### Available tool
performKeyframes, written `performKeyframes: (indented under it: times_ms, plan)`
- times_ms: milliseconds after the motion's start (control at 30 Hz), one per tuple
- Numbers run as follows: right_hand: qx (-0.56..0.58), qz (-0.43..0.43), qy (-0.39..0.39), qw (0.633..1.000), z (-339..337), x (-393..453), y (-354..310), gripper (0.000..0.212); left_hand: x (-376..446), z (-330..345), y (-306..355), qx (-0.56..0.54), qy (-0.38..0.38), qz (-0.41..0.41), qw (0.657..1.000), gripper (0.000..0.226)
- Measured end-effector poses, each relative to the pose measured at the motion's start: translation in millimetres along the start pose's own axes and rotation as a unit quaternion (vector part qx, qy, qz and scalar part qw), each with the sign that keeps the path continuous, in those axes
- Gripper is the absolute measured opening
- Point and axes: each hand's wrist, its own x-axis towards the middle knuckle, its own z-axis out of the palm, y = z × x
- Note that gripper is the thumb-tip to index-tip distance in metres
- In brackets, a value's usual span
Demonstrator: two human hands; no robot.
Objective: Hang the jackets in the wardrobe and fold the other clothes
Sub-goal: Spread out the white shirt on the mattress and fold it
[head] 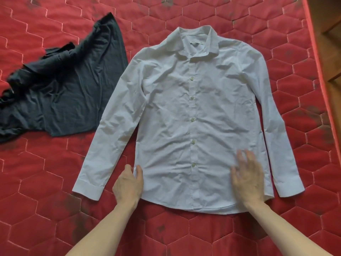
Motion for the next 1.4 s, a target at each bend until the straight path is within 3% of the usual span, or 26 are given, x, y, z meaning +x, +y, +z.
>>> performKeyframes:
  times_ms: [100,200,333,533,667,733,800,933,1067,1167,1300,1400]
  plan:
    - [-0.013,-0.115,-0.078,0.99,5,8,-33,0.065,0,-10,-5,-0.046,0.052,-0.003,0.998,0.037]
    - [-0.003,-0.172,-0.106,0.979,12,21,-66,0.063,12,-21,-17,-0.017,0.126,0.059,0.99,0.014]
    - [0.022,-0.179,-0.097,0.979,14,55,-123,0.06,57,-38,-34,0.005,0.179,0.03,0.983,0.049]
    - [0.063,-0.149,-0.091,0.983,11,108,-232,0.054,130,-70,-59,-0.023,0.055,-0.058,0.997,0.07]
    - [0.14,-0.056,-0.104,0.983,14,136,-298,0.058,161,-93,-85,-0.065,-0.093,0.001,0.994,0.013]
    - [0.134,-0.059,-0.079,0.986,13,149,-325,0.057,172,-105,-91,-0.084,-0.137,0.052,0.986,0.024]
    - [0.115,-0.07,-0.077,0.988,12,160,-344,0.058,183,-125,-95,-0.144,-0.11,0.094,0.979,0.031]
    - [0.072,-0.077,-0.07,0.992,11,179,-361,0.057,226,-190,-108,-0.221,0.013,0.103,0.97,0.035]
    - [0.034,-0.08,-0.06,0.994,10,199,-367,0.059,279,-257,-132,-0.162,0.091,0.133,0.974,0.027]
    - [0.015,-0.091,-0.044,0.995,12,220,-371,0.059,312,-283,-147,-0.045,0.094,0.188,0.977,0.024]
    - [-0.028,-0.095,-0.175,0.98,30,242,-370,0.069,343,-288,-164,0.065,-0.002,0.19,0.98,0.032]
    - [-0.042,-0.088,-0.235,0.967,45,242,-366,0.085,349,-274,-174,0.194,-0.084,0.228,0.951,0.036]
